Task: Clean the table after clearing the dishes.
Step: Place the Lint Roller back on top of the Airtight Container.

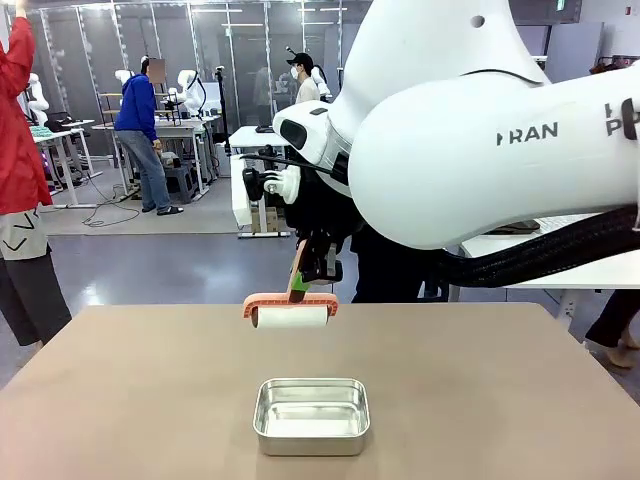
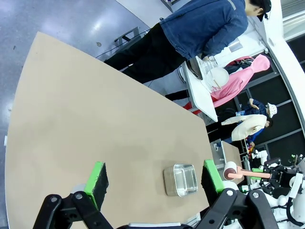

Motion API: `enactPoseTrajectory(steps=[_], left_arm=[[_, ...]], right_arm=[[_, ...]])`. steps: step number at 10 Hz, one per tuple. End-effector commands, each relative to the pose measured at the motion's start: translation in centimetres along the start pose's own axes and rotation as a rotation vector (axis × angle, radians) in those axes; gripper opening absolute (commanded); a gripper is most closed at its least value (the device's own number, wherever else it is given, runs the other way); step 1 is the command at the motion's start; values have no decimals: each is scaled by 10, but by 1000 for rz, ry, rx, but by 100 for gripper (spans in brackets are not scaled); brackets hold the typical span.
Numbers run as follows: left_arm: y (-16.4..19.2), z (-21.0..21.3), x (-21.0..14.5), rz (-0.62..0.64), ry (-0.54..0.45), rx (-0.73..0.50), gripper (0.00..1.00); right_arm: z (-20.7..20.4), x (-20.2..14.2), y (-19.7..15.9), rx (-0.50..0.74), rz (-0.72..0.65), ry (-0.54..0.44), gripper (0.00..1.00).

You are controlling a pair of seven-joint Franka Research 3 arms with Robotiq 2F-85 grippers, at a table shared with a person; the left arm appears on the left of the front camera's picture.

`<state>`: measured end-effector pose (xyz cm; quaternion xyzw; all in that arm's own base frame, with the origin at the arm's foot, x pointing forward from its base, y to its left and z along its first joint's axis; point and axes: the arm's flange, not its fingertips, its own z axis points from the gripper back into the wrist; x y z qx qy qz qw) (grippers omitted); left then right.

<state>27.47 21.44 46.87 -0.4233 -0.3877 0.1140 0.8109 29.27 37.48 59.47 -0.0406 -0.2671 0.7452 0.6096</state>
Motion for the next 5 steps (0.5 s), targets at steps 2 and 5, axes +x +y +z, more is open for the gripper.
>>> enactPoseTrajectory(steps=[2,5], left_arm=[[-1,2,-1,-4,5,-8,100],[-1,2,-1,-4,5,-8,100]], right_arm=[[0,0,0,0,0,0,21],[-47,-6,-12,227,-113,20,21]])
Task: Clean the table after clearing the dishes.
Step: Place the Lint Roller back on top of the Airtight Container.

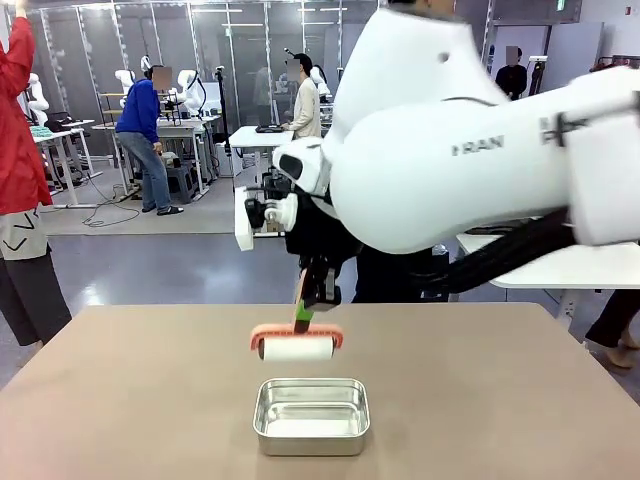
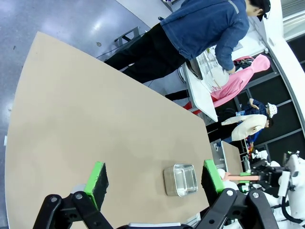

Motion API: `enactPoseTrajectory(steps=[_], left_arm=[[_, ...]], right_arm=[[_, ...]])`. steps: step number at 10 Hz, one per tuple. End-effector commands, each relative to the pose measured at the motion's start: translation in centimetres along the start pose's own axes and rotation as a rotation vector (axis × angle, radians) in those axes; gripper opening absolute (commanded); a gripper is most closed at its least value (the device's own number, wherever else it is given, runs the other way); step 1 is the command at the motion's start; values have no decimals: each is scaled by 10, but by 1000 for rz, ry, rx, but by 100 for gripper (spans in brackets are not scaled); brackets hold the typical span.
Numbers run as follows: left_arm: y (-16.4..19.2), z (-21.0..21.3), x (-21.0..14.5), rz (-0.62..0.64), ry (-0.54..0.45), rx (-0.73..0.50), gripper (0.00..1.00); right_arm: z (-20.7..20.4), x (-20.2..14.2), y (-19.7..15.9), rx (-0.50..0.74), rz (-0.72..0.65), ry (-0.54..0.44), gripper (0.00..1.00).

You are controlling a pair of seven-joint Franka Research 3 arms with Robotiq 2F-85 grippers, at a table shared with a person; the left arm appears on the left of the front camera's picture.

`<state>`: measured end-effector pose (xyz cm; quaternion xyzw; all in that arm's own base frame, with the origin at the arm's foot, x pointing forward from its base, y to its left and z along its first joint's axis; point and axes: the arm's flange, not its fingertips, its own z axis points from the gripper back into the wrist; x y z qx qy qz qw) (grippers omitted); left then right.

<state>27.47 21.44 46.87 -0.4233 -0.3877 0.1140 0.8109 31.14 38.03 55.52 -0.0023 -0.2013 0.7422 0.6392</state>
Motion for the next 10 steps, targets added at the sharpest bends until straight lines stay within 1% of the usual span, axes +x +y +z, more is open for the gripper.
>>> enactPoseTrajectory(steps=[1,2,4,5,6,8,10], left_arm=[[-1,2,-1,-4,5,-8,100],[-1,2,-1,-4,5,-8,100],[-1,2,-1,-4,5,-8,100],[-1,2,-1,-4,5,-8,100],[-1,2,-1,-4,5,-8,100],[-1,2,-1,-4,5,-8,100],[-1,2,-1,-4,5,-8,100]], right_arm=[[-10,4,-19,140,-70,-21,21],[-25,2,-28,194,-75,-22,21],[-60,-9,-56,346,-131,17,21],[-77,-14,-64,417,-163,45,21],[-90,-16,-65,446,-176,72,21],[-116,-18,-68,436,-217,136,21],[-139,-23,-77,433,-236,168,21]])
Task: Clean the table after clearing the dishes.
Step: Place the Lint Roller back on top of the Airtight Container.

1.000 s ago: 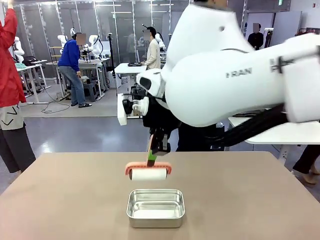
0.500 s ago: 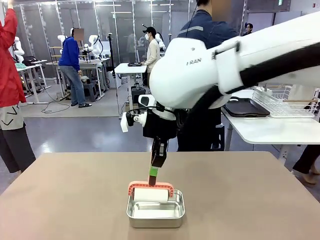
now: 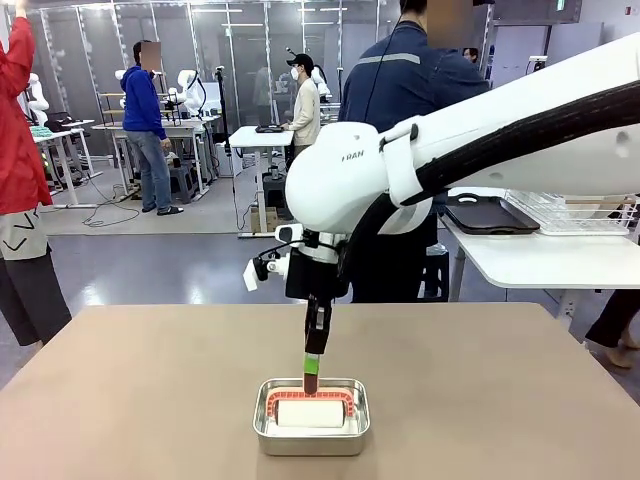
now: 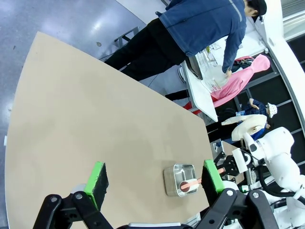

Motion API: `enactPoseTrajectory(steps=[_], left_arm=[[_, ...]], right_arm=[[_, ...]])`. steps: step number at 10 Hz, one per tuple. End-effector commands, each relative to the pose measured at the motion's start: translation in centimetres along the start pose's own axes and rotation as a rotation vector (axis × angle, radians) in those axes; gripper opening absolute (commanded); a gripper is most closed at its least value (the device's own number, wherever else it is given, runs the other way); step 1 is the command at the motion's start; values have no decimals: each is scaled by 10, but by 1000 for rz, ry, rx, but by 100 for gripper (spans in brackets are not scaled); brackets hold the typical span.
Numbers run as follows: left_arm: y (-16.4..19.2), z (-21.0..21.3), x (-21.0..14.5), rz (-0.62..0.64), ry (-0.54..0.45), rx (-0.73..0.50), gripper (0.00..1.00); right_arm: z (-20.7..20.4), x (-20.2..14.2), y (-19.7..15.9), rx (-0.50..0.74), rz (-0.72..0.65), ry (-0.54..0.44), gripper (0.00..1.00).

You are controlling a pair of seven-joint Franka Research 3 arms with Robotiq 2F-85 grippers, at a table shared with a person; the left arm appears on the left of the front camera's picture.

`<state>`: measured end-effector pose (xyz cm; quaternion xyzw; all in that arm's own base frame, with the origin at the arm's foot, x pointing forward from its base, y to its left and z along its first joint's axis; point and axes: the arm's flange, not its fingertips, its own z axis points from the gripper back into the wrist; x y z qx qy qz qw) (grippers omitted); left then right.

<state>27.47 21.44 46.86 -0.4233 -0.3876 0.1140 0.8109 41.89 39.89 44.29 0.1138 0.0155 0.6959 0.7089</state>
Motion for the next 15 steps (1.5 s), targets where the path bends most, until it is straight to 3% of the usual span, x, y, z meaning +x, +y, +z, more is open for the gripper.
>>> enactPoseTrajectory(steps=[1,7,9,12,13,14,15], left_arm=[[-1,2,-1,-4,5,-8,100],[-1,2,-1,-4,5,-8,100],[-1,2,-1,-4,5,-8,100],[-1,2,-1,-4,5,-8,100],[-1,2,-1,-4,5,-8,100],[-1,2,-1,-4,5,-8,100],[-1,2,-1,-4,5,-8,100]], right_arm=[[-1,8,-12,-27,-41,31,21],[-28,14,-61,-26,-76,27,21],[-55,13,-65,-14,-83,21,21],[-49,9,-61,-14,-81,-13,21],[-46,9,-60,-32,-70,-13,27],[-41,9,-58,-41,-62,-3,76],[-38,9,-56,-38,-63,-5,82]])
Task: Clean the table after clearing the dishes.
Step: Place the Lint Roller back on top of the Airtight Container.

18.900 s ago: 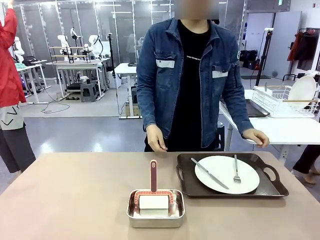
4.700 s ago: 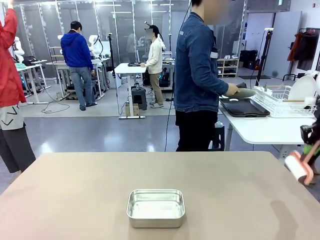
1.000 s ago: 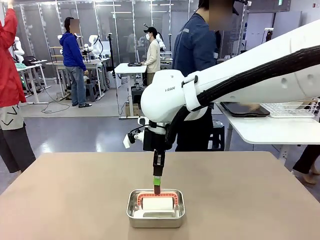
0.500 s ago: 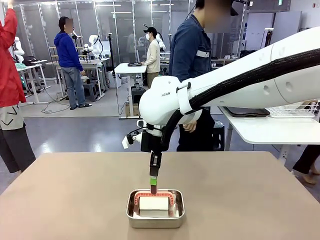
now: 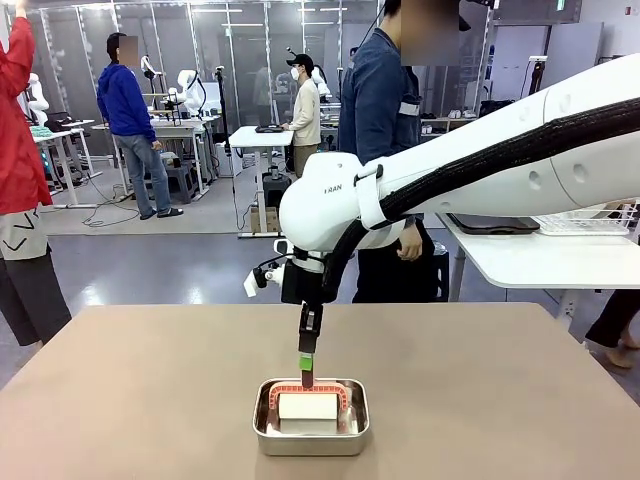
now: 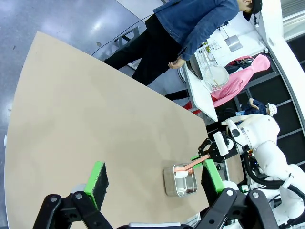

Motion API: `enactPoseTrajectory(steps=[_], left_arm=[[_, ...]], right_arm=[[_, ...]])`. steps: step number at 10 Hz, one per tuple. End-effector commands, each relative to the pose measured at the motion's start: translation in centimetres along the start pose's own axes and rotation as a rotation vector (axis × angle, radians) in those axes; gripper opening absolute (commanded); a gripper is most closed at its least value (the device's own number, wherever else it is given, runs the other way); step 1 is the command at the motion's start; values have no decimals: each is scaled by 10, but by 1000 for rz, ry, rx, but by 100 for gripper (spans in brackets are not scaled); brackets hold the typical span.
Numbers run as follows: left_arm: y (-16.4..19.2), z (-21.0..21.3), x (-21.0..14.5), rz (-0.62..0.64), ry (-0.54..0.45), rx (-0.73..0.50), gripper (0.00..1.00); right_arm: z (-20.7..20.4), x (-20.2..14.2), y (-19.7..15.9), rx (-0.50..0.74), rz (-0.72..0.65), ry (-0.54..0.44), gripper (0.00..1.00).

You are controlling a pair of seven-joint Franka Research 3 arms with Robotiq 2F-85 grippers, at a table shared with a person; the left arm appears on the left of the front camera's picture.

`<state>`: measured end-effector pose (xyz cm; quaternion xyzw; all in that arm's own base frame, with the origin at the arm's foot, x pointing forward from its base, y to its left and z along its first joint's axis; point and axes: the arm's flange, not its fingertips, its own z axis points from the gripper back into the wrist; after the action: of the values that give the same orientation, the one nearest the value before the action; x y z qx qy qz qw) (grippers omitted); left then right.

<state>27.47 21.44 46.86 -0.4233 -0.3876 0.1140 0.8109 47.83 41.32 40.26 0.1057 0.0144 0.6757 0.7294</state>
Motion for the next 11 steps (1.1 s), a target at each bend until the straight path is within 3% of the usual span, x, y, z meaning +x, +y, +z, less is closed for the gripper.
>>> enactPoseTrajectory(steps=[1,5,9,11], left_arm=[[-1,2,-1,-4,5,-8,100],[-1,2,-1,-4,5,-8,100],[-1,2,-1,-4,5,-8,100],[-1,2,-1,-4,5,-8,100]], right_arm=[[2,-4,11,-36,-9,-13,100],[44,-4,14,-102,3,16,100],[82,-10,19,-187,29,-46,100],[71,-4,12,-138,23,-23,100]])
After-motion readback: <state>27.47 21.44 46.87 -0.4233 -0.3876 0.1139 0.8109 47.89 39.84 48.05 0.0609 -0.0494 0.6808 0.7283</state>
